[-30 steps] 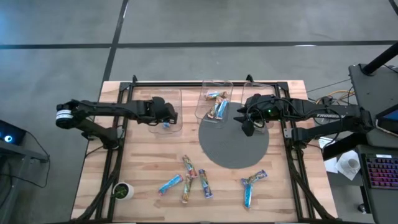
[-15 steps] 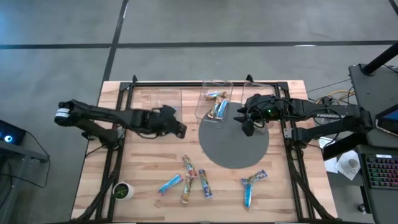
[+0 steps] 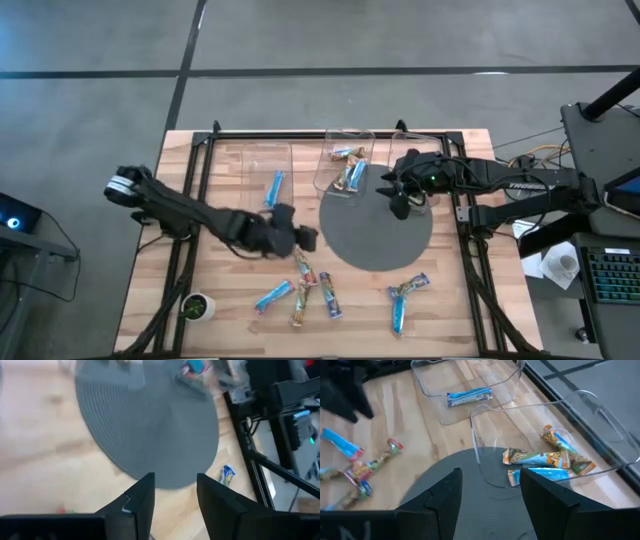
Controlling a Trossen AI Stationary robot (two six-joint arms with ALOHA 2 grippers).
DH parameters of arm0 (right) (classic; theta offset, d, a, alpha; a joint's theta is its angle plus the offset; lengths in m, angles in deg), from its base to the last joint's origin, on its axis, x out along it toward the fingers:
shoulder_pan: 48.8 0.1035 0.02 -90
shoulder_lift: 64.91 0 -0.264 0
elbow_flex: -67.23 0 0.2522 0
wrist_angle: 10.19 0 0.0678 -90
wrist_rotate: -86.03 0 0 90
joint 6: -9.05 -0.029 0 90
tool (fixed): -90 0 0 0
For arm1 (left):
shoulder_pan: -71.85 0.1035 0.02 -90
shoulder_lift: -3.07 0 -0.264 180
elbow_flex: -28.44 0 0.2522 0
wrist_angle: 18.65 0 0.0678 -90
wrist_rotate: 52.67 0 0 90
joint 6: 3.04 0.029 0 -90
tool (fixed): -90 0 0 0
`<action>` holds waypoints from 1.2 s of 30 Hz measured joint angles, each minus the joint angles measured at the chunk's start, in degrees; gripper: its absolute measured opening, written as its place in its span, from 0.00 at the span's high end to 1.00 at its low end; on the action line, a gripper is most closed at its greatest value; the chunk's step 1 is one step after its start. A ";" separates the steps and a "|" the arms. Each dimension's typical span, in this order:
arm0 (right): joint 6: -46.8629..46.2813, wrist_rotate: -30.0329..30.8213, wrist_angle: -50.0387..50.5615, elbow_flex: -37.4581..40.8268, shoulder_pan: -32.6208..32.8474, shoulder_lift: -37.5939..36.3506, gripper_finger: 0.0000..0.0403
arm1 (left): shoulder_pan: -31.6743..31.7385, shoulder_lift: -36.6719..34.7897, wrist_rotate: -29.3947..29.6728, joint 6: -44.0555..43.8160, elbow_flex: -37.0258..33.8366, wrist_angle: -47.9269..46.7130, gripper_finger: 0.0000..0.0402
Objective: Pick and place Granola Bars by type
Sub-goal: Put the blue granola bar into the left transparent bin
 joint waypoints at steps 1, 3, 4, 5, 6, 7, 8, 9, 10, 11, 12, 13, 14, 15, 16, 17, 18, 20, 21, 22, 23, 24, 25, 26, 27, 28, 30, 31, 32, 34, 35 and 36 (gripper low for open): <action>1.13 -0.14 0.21 -0.01 -0.06 0.00 0.53 | -1.09 1.81 1.07 -1.89 1.09 0.22 0.68; 3.66 -0.14 1.62 -0.01 -0.10 0.00 0.53 | -3.08 5.57 2.62 -5.73 4.19 -0.46 0.68; 4.94 -0.14 2.58 -0.01 -0.08 0.00 0.53 | -3.97 7.63 2.85 -7.71 6.25 -1.41 0.68; 6.17 -0.20 3.75 0.00 -0.08 0.00 0.53 | -4.73 9.80 3.06 -9.75 8.71 -2.94 0.68; 7.20 -0.36 5.12 0.01 -0.08 0.00 0.53 | -5.41 11.93 3.02 -12.26 11.24 -5.64 0.68; 7.95 -0.62 6.65 0.02 -0.08 -0.01 0.53 | -5.98 14.16 2.82 -14.99 14.07 -9.18 0.68; 8.68 -0.74 8.18 0.02 -0.08 -0.02 0.53 | -6.35 16.46 1.95 -17.72 17.28 -12.90 0.68; 9.34 -0.76 9.41 0.02 -0.08 -0.02 0.53 | -6.67 18.59 0.66 -20.24 20.50 -16.44 0.68; 10.02 -0.83 10.39 0.06 -0.08 -0.02 0.53 | -6.91 20.63 -1.32 -22.68 23.85 -20.20 0.68; 10.65 -1.29 10.93 0.06 -0.08 -0.02 0.53 | -7.13 22.64 -3.56 -24.56 27.15 -23.94 0.68; 11.21 -2.13 11.05 0.06 -0.08 -0.02 0.53 | -7.29 24.63 -5.68 -26.21 30.47 -26.90 0.68; 11.75 -3.31 11.05 0.06 -0.08 -0.02 0.53 | -7.53 26.44 -7.32 -27.55 33.54 -28.99 0.68; 12.18 -4.59 11.05 0.06 -0.08 -0.02 0.53 | -7.81 28.30 -8.66 -28.43 36.39 -30.79 0.68; 12.46 -5.70 10.98 0.06 -0.04 -0.02 0.53 | -7.95 29.99 -9.59 -28.71 39.04 -32.37 0.68; 12.79 -6.36 10.77 0.06 -0.03 -0.02 0.53 | -8.01 31.45 -10.27 -28.71 41.24 -33.02 0.68; 13.08 -6.44 10.32 0.06 -0.03 -0.01 0.53 | -8.06 32.79 -11.42 -28.74 43.14 -33.22 0.68; 13.16 -6.50 9.75 0.06 -0.03 0.01 0.53 | -8.03 34.04 -13.00 -28.76 44.82 -33.50 0.68; 12.34 -6.50 9.12 0.06 -0.08 0.14 0.53 | -7.95 36.05 -16.52 -28.88 47.17 -33.64 0.68; 11.75 -6.50 9.19 0.06 -0.08 0.15 0.53 | -7.91 37.19 -18.06 -29.13 48.02 -33.62 0.68; 11.27 -6.50 9.28 0.06 -0.07 0.15 0.53 | -7.89 38.32 -19.10 -29.40 48.73 -33.68 0.68; 11.10 -6.52 9.41 0.06 -0.03 0.12 0.53 | -7.95 39.28 -20.17 -29.84 49.20 -33.60 0.68; 11.20 -6.52 9.78 0.06 -0.03 0.04 0.53 | -8.07 40.13 -21.00 -30.37 49.46 -33.59 0.68; 11.89 -6.52 10.23 0.06 -0.03 0.00 0.53 | -8.18 40.86 -21.71 -30.88 49.51 -33.40 0.68; 12.65 -6.52 10.56 0.06 -0.03 -0.07 0.53 | -8.23 41.51 -22.44 -31.49 49.54 -32.72 0.68; 13.27 -6.50 10.77 0.06 -0.05 -0.07 0.53 | -8.38 42.03 -22.75 -31.92 49.56 -31.88 0.68; 13.55 -6.50 10.95 0.06 -0.05 -0.07 0.53 | -8.49 42.49 -23.11 -32.35 49.56 -31.34 0.68; 13.77 -6.50 11.06 0.06 -0.04 -0.10 0.53 | -8.69 43.50 -23.98 -32.99 49.50 -30.67 0.68; 13.80 -6.50 11.32 0.06 -0.03 -0.11 0.53 | -8.70 44.14 -24.83 -33.15 49.50 -30.34 0.68; 13.84 -6.50 11.57 0.06 -0.03 -0.12 0.53 | -8.70 44.59 -25.42 -33.25 49.47 -30.13 0.68; 14.26 -6.50 11.55 0.06 -0.05 -0.13 0.53 | -8.65 45.45 -25.51 -33.28 49.39 -29.56 0.68; 14.71 -6.50 11.57 0.06 -0.05 -0.13 0.53 | -8.64 45.67 -25.44 -33.28 49.39 -28.97 0.68; 15.02 -6.50 11.55 0.06 -0.05 -0.13 0.53 | -8.61 45.90 -25.25 -33.28 49.39 -28.69 0.68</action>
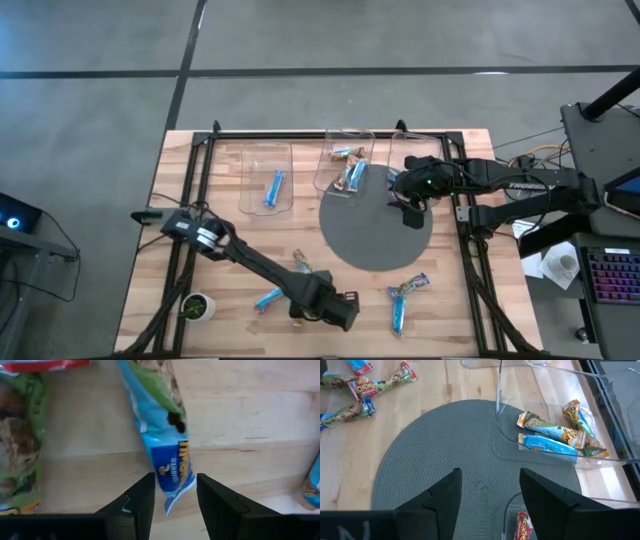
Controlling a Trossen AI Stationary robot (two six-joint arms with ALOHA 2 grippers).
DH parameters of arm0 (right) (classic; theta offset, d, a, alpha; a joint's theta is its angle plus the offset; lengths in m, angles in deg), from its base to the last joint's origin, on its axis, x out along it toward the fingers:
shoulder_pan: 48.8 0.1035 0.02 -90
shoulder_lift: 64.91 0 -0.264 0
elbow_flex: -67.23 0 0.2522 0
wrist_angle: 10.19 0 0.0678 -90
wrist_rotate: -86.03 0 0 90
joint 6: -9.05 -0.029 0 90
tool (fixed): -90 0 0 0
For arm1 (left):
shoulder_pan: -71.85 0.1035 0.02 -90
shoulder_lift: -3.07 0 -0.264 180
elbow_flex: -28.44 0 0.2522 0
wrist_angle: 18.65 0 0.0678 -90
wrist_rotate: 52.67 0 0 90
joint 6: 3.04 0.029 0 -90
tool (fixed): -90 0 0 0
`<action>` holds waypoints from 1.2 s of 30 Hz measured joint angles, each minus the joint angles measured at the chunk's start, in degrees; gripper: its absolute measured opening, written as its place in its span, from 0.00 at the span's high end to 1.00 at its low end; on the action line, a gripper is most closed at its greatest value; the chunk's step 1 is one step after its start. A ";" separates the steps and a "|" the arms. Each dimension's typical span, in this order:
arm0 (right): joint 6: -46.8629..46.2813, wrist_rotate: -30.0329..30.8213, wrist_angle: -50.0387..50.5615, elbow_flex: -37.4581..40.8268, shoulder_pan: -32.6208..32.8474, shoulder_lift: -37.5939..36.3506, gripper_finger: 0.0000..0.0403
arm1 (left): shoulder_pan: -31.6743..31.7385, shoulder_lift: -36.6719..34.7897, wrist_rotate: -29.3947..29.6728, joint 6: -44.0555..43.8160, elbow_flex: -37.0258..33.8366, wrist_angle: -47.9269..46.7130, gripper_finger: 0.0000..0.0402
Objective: Pick and place Granola Bars by type
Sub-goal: Put the blue granola bar into the left transparent bin
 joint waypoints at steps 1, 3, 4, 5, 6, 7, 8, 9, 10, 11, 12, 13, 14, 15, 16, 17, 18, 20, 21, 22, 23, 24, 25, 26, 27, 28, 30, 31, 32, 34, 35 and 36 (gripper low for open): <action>0.16 0.00 0.01 0.00 0.02 0.00 0.53 | 0.07 0.17 0.41 0.02 0.00 -0.01 0.68; 0.37 0.00 -0.02 0.00 -0.01 0.00 0.53 | 0.23 0.82 1.45 0.19 0.02 0.01 0.68; 0.50 0.02 -0.02 0.00 -0.01 0.00 0.53 | 0.28 1.23 2.12 0.24 0.02 -0.02 0.68; 0.54 0.02 -0.06 0.00 -0.02 0.00 0.53 | 0.34 1.56 2.80 0.25 -0.02 -0.01 0.68; 0.68 0.02 -0.07 0.00 -0.03 0.00 0.53 | 0.48 1.95 3.48 0.28 -0.07 0.03 0.68; 0.88 0.02 -0.07 0.00 -0.03 0.00 0.53 | 0.64 2.18 3.58 0.28 -0.07 0.15 0.68; 1.14 0.02 -0.07 0.00 -0.03 0.00 0.53 | 0.74 2.25 4.04 0.34 -0.07 0.36 0.68; 1.34 0.04 -0.07 0.00 -0.03 0.00 0.53 | 0.86 2.41 4.29 0.52 -0.06 0.59 0.68; 1.46 0.05 -0.07 0.00 -0.03 0.00 0.53 | 0.95 2.62 4.15 0.86 0.00 0.58 0.69; 1.55 0.13 -0.07 0.00 -0.03 0.00 0.53 | 1.03 2.65 4.06 1.32 0.00 0.57 0.70; 1.55 0.15 -0.07 0.00 -0.03 0.00 0.53 | 1.05 2.67 4.27 1.61 -0.02 0.53 0.71; 1.57 0.16 -0.07 -0.02 -0.03 0.00 0.53 | 1.05 2.67 4.28 1.65 -0.09 0.50 0.74; 1.59 0.15 -0.09 -0.01 -0.03 0.00 0.53 | 1.07 2.65 4.26 1.65 -0.15 0.42 0.76; 1.72 0.15 -0.12 -0.02 -0.03 -0.01 0.53 | 1.14 2.55 4.24 1.66 -0.24 0.32 0.79; 1.81 0.17 -0.16 -0.02 -0.03 -0.02 0.53 | 1.18 2.38 4.27 1.66 -0.28 0.23 0.83; 1.94 0.15 -0.27 -0.02 -0.03 -0.02 0.53 | 1.26 1.95 4.47 1.66 -0.34 -0.08 0.86; 2.04 0.15 -0.54 -0.02 -0.03 -0.02 0.53 | 1.32 1.48 5.18 1.67 -0.42 -0.73 0.89; 2.41 0.15 -1.25 -0.02 -0.03 -0.02 0.53 | 1.40 0.00 7.44 1.65 -0.50 -1.37 0.94; 2.86 0.13 -1.64 -0.02 -0.03 -0.02 0.53 | 1.41 -1.02 9.29 1.44 -0.50 -2.06 0.95; 3.23 0.13 -1.90 -0.02 -0.03 -0.04 0.53 | 1.42 -2.32 11.50 0.97 -0.50 -3.11 0.96; 3.51 0.13 -2.24 -0.02 -0.03 -0.04 0.53 | 1.40 -3.86 14.14 0.46 -0.50 -4.44 0.96; 3.84 0.09 -2.53 -0.02 -0.10 -0.04 0.53 | 1.40 -5.42 16.72 0.03 -0.50 -6.07 0.96; 4.14 0.00 -2.78 -0.03 -0.19 -0.04 0.53 | 1.46 -6.92 19.35 -0.60 -0.50 -7.98 0.96; 4.35 0.00 -3.11 -0.07 -0.29 -0.07 0.53 | 1.47 -8.53 22.37 -1.44 -0.50 -10.59 0.95; 4.54 0.01 -3.31 -0.10 -0.39 -0.07 0.53 | 1.45 -10.10 25.45 -2.47 -0.53 -13.80 0.95; 4.63 -0.01 -3.38 -0.11 -0.58 -0.08 0.53 | 1.60 -11.52 28.22 -3.47 -0.59 -17.15 0.94; 4.81 -0.02 -3.75 -0.11 -0.99 -0.09 0.53 | 2.20 -14.72 32.36 -4.84 -0.93 -24.77 0.94; 4.82 -0.01 -3.80 -0.11 -1.13 -0.09 0.53 | 2.89 -16.23 33.06 -4.86 -0.96 -29.21 0.94; 4.79 0.00 -4.01 -0.12 -1.36 -0.09 0.53 | 3.69 -17.72 33.42 -4.41 -1.00 -33.56 0.94; 4.80 -0.02 -4.24 -0.13 -1.95 -0.09 0.53 | 6.08 -20.13 33.15 -1.71 -1.24 -41.24 0.94; 4.78 0.00 -4.33 -0.13 -2.31 -0.09 0.53 | 7.54 -21.56 32.89 1.45 -2.28 -41.57 0.94; 4.78 -0.04 -4.46 -0.13 -2.77 -0.09 0.53 | 9.48 -23.49 32.80 6.56 -4.33 -39.89 0.94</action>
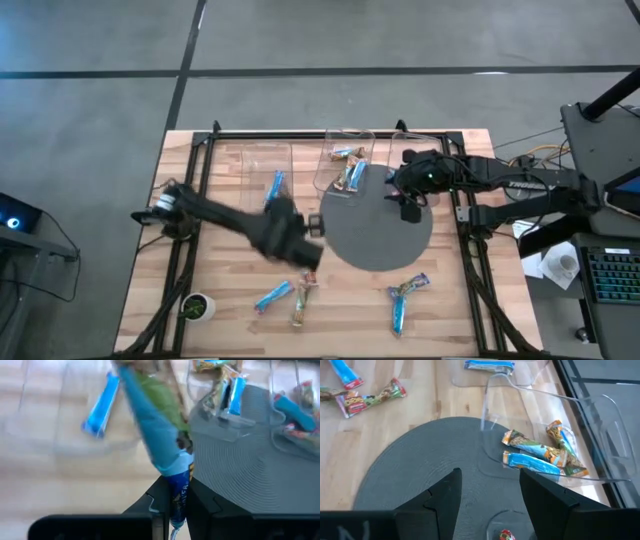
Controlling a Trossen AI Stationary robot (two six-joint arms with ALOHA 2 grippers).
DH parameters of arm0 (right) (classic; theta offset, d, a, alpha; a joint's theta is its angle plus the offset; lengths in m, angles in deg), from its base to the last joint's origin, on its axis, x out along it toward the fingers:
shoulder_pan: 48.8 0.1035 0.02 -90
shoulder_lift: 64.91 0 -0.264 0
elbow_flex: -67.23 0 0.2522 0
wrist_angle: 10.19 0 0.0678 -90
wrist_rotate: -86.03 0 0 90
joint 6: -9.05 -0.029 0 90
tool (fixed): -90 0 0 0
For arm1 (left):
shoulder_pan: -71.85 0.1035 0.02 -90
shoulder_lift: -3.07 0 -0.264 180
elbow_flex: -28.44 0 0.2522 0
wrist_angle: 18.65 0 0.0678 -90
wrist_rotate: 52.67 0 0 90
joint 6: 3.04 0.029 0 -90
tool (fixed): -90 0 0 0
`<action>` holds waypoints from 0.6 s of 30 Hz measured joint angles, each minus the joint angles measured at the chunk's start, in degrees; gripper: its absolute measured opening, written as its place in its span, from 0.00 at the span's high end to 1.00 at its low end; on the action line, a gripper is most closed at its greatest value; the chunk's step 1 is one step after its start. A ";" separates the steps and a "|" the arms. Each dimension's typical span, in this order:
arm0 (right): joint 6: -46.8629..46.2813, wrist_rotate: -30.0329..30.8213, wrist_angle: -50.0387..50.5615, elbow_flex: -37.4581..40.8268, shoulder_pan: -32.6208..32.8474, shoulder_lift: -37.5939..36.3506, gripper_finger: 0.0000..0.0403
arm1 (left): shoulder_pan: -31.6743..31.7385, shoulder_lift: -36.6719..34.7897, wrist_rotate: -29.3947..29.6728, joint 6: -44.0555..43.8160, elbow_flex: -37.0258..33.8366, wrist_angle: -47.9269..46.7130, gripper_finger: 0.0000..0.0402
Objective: Pick and place Granola Bars by type
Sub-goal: Put the blue granola bar into the left transparent bin
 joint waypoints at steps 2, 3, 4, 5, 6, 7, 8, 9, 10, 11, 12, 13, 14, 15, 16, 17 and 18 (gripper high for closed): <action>-0.24 0.04 -0.12 0.00 -0.88 0.00 0.53 | 4.52 -3.94 -1.76 9.48 -4.39 4.32 0.94; -0.26 0.04 -0.31 0.00 -1.42 0.00 0.53 | 7.21 -5.61 -3.25 13.48 -6.60 6.40 0.94; -0.34 0.04 -0.38 0.00 -1.97 0.00 0.53 | 9.80 -7.58 -4.81 17.24 -9.17 7.61 0.94; -0.71 0.05 -0.41 0.00 -2.47 0.00 0.53 | 12.41 -9.19 -6.37 20.56 -11.77 8.02 0.94; -1.42 0.04 -0.44 0.00 -2.95 0.00 0.53 | 15.27 -10.36 -7.86 23.39 -14.64 8.44 0.94; -2.00 0.09 -0.44 0.00 -3.54 0.00 0.53 | 18.00 -11.69 -9.60 25.93 -17.48 9.64 0.94; -2.41 0.05 -0.44 0.00 -4.17 0.00 0.53 | 20.61 -12.84 -11.64 28.49 -20.33 11.47 0.94; -3.03 0.06 -0.43 0.00 -4.57 0.00 0.53 | 23.15 -13.92 -13.72 31.02 -23.32 13.77 0.94; -3.65 0.08 -0.41 0.00 -5.04 0.00 0.53 | 25.59 -15.06 -16.28 33.63 -26.21 16.28 0.94; -3.90 0.10 -0.39 0.00 -5.67 -0.01 0.53 | 27.88 -16.19 -18.50 36.09 -29.11 19.64 0.94; -4.35 0.10 -0.32 0.00 -6.13 -0.07 0.53 | 29.67 -17.00 -20.57 38.51 -31.85 24.06 0.94; -4.85 0.13 -0.22 0.00 -6.63 -0.13 0.53 | 31.28 -17.76 -23.03 40.88 -34.40 28.70 0.94; -5.28 0.11 -0.20 0.00 -7.10 -0.15 0.53 | 32.54 -18.22 -24.99 43.20 -36.90 33.30 0.94; -5.83 0.09 -0.20 0.00 -7.55 -0.19 0.53 | 33.34 -18.29 -26.65 44.69 -39.16 37.15 0.94; -6.36 0.16 -0.16 0.00 -7.96 -0.21 0.53 | 33.75 -18.29 -27.59 45.87 -41.13 40.67 0.94; -6.86 0.15 -0.12 0.00 -8.37 -0.22 0.53 | 33.86 -18.27 -28.02 46.49 -42.73 43.04 0.94; -7.50 0.16 -0.01 0.00 -8.59 -0.22 0.53 | 33.84 -18.27 -28.03 46.85 -44.13 44.57 0.94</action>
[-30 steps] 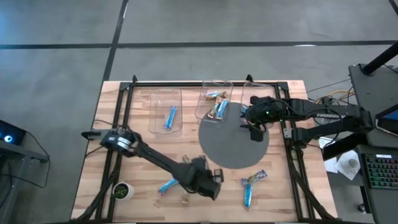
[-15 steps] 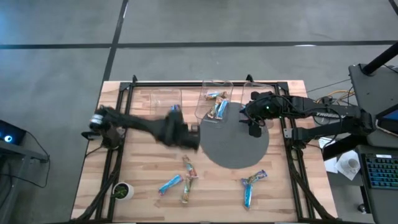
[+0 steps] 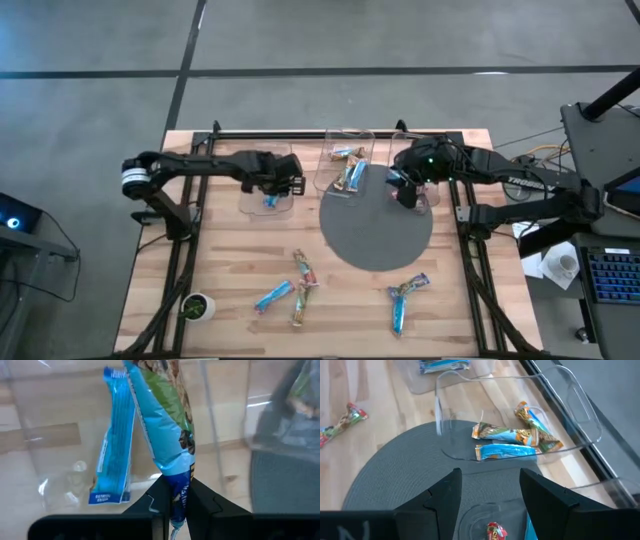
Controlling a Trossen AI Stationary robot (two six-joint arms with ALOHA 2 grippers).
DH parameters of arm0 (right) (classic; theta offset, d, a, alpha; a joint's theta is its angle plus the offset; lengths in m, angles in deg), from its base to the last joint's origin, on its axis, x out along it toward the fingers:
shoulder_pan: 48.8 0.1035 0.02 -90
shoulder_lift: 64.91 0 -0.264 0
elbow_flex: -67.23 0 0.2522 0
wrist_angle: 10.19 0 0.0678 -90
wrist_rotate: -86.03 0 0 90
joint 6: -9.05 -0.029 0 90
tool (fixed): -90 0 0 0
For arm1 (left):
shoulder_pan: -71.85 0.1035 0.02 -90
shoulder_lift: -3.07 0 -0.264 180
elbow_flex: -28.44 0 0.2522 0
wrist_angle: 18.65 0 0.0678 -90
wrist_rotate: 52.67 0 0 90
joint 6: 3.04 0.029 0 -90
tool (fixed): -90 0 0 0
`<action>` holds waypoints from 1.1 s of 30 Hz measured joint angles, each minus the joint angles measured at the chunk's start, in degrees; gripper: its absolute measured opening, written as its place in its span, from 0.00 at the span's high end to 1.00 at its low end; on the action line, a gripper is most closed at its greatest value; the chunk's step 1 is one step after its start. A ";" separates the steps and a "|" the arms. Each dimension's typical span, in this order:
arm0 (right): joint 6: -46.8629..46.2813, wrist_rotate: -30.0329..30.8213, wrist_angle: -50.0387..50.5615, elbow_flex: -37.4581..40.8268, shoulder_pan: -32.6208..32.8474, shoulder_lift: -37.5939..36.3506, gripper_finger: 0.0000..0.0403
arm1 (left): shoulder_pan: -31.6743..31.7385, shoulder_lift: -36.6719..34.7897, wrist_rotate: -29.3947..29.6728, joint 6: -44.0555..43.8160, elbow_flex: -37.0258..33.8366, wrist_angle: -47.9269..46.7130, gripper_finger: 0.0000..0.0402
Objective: Pick and place Granola Bars by type
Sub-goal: Put the blue granola bar into the left transparent bin
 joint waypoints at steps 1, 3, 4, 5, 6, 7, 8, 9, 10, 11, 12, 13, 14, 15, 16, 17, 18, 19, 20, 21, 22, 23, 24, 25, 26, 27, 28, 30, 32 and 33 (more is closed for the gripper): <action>-0.51 0.00 0.05 0.00 -0.21 0.00 0.53 | 0.00 0.00 -0.14 0.33 -1.25 0.79 0.94; -1.03 -0.03 0.09 0.00 -0.56 0.00 0.53 | -0.11 -0.02 0.15 0.16 -3.16 1.09 0.94; -1.38 -0.03 0.10 0.00 -0.58 0.00 0.53 | -0.45 -0.02 0.49 -0.27 -4.00 0.96 0.94; -1.77 -0.03 0.10 0.00 -0.65 0.00 0.53 | -0.71 -0.02 0.69 -0.65 -4.64 0.81 0.93; -1.91 -0.06 0.08 0.00 -0.75 0.00 0.53 | -0.99 -0.20 1.16 -0.76 -5.04 0.86 0.91; -2.08 -0.09 0.04 0.00 -0.78 0.00 0.53 | -1.30 -0.56 1.74 -0.76 -5.32 0.84 0.89; -2.30 -0.08 0.00 0.00 -0.78 0.08 0.53 | -1.62 -0.78 2.38 -0.76 -5.47 0.66 0.87; -2.69 -0.08 -0.09 0.00 -0.80 0.23 0.53 | -1.82 -0.98 3.22 -0.78 -5.51 0.72 0.85; -3.05 -0.08 -0.14 0.00 -0.80 0.39 0.53 | -1.97 -1.24 4.04 -0.80 -5.55 0.77 0.82; -3.13 -0.08 -0.12 0.00 -0.82 0.59 0.53 | -2.15 -1.56 4.89 -0.78 -5.63 0.51 0.79; -3.15 -0.12 -0.15 0.00 -0.80 0.82 0.53 | -2.31 -1.76 5.45 -0.87 -5.63 0.24 0.76; -3.21 -0.14 -0.16 0.00 -0.80 1.09 0.53 | -2.42 -2.07 5.93 -1.13 -5.47 0.01 0.74; -3.30 -0.16 -0.16 0.00 -0.80 1.36 0.53 | -2.62 -2.53 6.07 -1.44 -5.15 -0.45 0.71; -3.41 -0.41 -0.15 0.00 -0.79 1.67 0.53 | -2.82 -2.87 6.07 -1.80 -4.76 -1.13 0.70; -3.50 -1.09 -0.14 0.00 -0.80 1.89 0.53 | -3.09 -3.25 6.05 -1.89 -4.33 -1.50 0.68; -3.51 -1.59 -0.14 0.00 -0.80 2.05 0.53 | -3.52 -3.81 6.01 -1.89 -3.74 -1.56 0.68; -3.51 -2.12 -0.14 0.00 -0.79 2.20 0.53 | -3.95 -4.39 6.06 -1.92 -3.02 -1.32 0.67; -3.54 -2.87 -0.14 0.00 -0.78 2.34 0.53 | -4.56 -4.89 6.16 -1.94 -2.07 -1.21 0.67; -3.52 -3.49 -0.14 0.00 -0.78 2.55 0.53 | -5.33 -5.48 6.53 -1.97 -0.88 -1.05 0.67; -3.52 -4.08 -0.09 0.00 -0.78 2.63 0.53 | -6.26 -6.01 7.32 -2.00 0.29 -0.71 0.67; -3.52 -4.23 -0.05 0.00 -0.78 2.64 0.53 | -7.38 -6.39 8.29 -2.03 1.61 -0.30 0.67; -3.43 -4.27 -0.10 0.00 -0.78 2.62 0.53 | -8.70 -6.47 9.85 -2.07 3.11 0.54 0.67; -3.27 -4.27 -0.18 0.00 -0.78 2.56 0.53 | -10.24 -6.47 12.04 -2.05 4.70 1.85 0.67; -3.12 -4.29 -0.16 0.00 -0.78 2.56 0.53 | -11.97 -6.45 14.18 -2.04 6.27 3.28 0.67; -3.00 -4.29 -0.10 0.00 -0.78 2.58 0.53 | -13.89 -6.33 16.30 -1.64 7.70 4.93 0.67; -2.69 -4.29 0.06 0.00 -0.78 2.58 0.53 | -15.67 -5.87 17.85 -0.78 8.96 7.06 0.67; -2.30 -4.30 0.19 0.00 -0.78 2.58 0.53 | -17.36 -5.34 18.78 0.49 10.19 9.74 0.67; -1.79 -4.40 0.25 0.00 -0.78 2.58 0.53 | -20.27 -3.92 18.97 2.23 11.76 13.27 0.67; -1.77 -4.69 0.26 0.00 -0.78 2.58 0.53 | -22.62 -2.13 18.99 1.98 12.60 16.20 0.67; -1.74 -5.25 0.27 0.00 -0.78 2.58 0.53 | -23.79 -1.21 18.96 1.07 13.04 17.91 0.67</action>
